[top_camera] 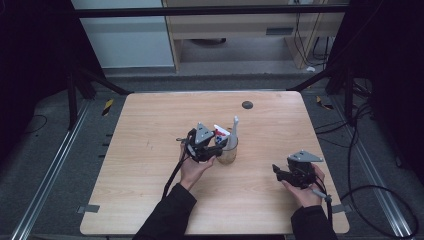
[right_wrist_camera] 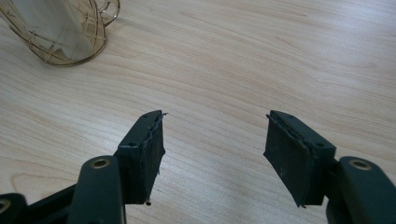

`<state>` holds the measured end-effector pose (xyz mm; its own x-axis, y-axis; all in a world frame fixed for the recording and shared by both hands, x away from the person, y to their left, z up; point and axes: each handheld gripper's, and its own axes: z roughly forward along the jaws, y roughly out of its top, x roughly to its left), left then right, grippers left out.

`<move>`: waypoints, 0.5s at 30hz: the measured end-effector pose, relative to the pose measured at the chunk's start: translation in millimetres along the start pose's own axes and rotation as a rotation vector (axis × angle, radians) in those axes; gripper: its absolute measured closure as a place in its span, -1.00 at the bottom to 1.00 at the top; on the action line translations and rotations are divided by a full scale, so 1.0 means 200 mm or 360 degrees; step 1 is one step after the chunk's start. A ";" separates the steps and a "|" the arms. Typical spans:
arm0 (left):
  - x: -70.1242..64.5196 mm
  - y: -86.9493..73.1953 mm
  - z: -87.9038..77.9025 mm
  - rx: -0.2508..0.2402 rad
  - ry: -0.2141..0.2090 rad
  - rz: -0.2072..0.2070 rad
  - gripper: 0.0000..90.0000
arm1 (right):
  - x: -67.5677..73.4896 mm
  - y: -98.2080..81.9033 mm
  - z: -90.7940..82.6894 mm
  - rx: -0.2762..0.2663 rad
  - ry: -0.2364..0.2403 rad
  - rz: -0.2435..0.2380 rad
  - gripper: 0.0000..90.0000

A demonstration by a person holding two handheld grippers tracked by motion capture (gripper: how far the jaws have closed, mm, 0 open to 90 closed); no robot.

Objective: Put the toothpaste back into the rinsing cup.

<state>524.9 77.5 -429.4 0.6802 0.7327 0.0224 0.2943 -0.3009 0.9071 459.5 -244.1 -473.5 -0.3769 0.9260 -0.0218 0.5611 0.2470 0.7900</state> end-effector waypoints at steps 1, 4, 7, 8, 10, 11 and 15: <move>0.00 0.00 -0.01 0.0007 0.0005 0.0003 -0.01 | 0.00 0.00 0.00 0.0002 0.0000 0.0006 -0.17; 0.01 -0.01 -0.03 0.0042 -0.0014 -0.0015 -0.09 | 0.01 0.00 0.00 0.0002 0.0005 0.0003 -0.18; 0.02 -0.02 -0.07 0.0039 -0.0001 -0.0015 -0.15 | 0.01 0.00 -0.01 -0.0010 0.0007 0.0010 -0.19; 0.02 -0.02 -0.07 0.0039 -0.0001 -0.0015 -0.17 | 0.01 0.00 -0.01 -0.0010 0.0007 0.0010 -0.19; 0.03 -0.03 -0.09 0.0075 0.0014 -0.0004 -0.20 | 0.01 0.01 -0.02 -0.0019 0.0011 0.0017 -0.20; 0.03 -0.03 -0.10 0.0089 0.0029 0.0016 -0.21 | 0.02 0.01 -0.03 -0.0025 0.0016 0.0019 -0.21; 0.02 -0.05 -0.16 0.0125 0.0087 0.0055 -0.24 | 0.00 0.01 -0.05 -0.0049 0.0004 0.0029 -0.23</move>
<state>503.4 102.9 -424.0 0.6540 0.7525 0.0779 0.3244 -0.3719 0.8698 452.5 -246.4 -466.3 -0.3684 0.9296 -0.0057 0.5449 0.2209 0.8089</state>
